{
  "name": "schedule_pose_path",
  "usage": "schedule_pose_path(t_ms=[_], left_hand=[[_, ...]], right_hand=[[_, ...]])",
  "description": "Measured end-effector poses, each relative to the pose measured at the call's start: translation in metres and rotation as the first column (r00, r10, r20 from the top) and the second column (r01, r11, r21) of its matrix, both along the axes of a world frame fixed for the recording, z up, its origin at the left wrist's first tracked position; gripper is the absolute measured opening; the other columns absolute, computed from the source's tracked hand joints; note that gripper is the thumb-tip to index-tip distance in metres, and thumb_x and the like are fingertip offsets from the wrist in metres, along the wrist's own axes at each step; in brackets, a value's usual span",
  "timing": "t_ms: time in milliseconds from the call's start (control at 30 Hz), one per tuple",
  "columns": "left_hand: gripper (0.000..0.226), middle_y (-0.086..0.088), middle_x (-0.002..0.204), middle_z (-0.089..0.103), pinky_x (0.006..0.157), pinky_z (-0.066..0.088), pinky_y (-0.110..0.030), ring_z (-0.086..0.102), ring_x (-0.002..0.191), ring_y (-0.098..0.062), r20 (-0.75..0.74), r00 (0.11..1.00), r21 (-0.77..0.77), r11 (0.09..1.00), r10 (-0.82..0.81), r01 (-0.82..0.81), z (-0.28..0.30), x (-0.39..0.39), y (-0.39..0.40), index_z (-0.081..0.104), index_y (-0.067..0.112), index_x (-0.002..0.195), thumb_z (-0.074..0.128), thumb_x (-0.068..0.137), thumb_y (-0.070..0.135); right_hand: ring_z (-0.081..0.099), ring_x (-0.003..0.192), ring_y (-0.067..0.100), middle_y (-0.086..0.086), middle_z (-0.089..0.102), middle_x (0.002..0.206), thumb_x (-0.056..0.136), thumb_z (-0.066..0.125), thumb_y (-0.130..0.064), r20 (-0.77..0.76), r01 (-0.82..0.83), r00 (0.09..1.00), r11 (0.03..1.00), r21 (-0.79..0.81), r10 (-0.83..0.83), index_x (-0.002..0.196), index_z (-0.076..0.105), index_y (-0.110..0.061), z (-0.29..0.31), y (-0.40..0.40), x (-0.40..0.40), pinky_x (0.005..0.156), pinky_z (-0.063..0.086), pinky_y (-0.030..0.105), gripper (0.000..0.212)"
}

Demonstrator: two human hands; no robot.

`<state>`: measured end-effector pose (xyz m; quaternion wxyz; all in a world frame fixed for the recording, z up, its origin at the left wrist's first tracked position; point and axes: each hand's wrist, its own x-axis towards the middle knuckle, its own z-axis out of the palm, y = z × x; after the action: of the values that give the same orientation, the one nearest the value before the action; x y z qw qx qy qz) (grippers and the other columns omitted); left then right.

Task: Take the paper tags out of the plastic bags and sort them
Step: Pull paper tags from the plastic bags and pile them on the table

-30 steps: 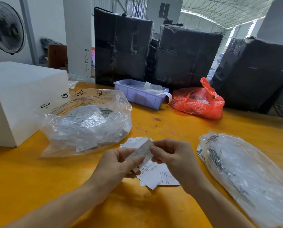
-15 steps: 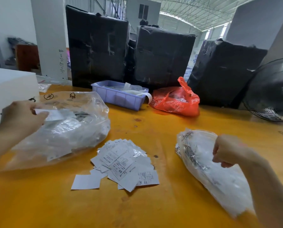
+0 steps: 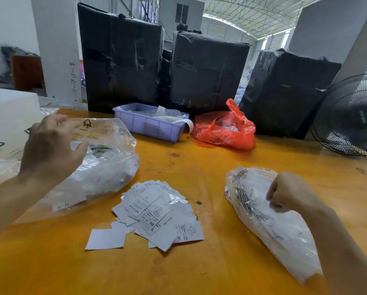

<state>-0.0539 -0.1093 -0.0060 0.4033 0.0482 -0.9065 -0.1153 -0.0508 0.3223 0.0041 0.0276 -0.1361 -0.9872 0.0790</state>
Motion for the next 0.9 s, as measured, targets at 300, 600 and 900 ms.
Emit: schedule_pose_path(t_ms=[300, 600, 900], left_hand=[[0.08, 0.001, 0.096, 0.073, 0.064, 0.053, -0.013, 0.068, 0.087, -0.005, -0.008, 0.573, 0.887, 0.259, -0.82, 0.383, 0.01, 0.056, 0.095, 0.063, 0.017, 0.108, 0.075, 0.049, 0.069], [0.054, -0.013, 0.083, 0.074, 0.058, 0.053, -0.019, 0.071, 0.069, -0.018, 0.062, 0.393, 0.991, 0.103, -0.917, 0.085, -0.013, 0.062, 0.108, 0.066, 0.005, 0.101, 0.082, 0.052, 0.021], [0.051, -0.008, 0.064, 0.07, 0.055, 0.051, -0.018, 0.066, 0.058, -0.015, 0.057, 0.585, 0.964, 0.197, -0.809, 0.179, -0.018, 0.058, 0.101, 0.07, 0.009, 0.088, 0.083, 0.041, 0.02]], right_hand=[[0.07, 0.056, 0.02, 0.018, 0.072, 0.073, 0.055, 0.073, -0.004, -0.279, -0.325, 0.905, 0.099, -0.94, 0.32, 0.075, 0.073, -0.004, 0.047, -0.088, 0.048, 0.049, 0.054, 0.02, 0.02], [0.068, 0.059, 0.018, 0.016, 0.071, 0.075, 0.08, 0.064, -0.012, -0.244, -0.339, 0.865, 0.15, -0.929, 0.439, 0.085, 0.068, 0.001, 0.008, -0.139, 0.047, 0.054, 0.054, 0.022, 0.014], [0.071, 0.066, 0.021, 0.018, 0.073, 0.083, 0.061, 0.073, -0.012, -0.172, -0.235, 0.893, 0.105, -0.966, 0.417, 0.101, 0.061, 0.001, 0.004, -0.136, 0.043, 0.056, 0.055, 0.022, 0.043]])
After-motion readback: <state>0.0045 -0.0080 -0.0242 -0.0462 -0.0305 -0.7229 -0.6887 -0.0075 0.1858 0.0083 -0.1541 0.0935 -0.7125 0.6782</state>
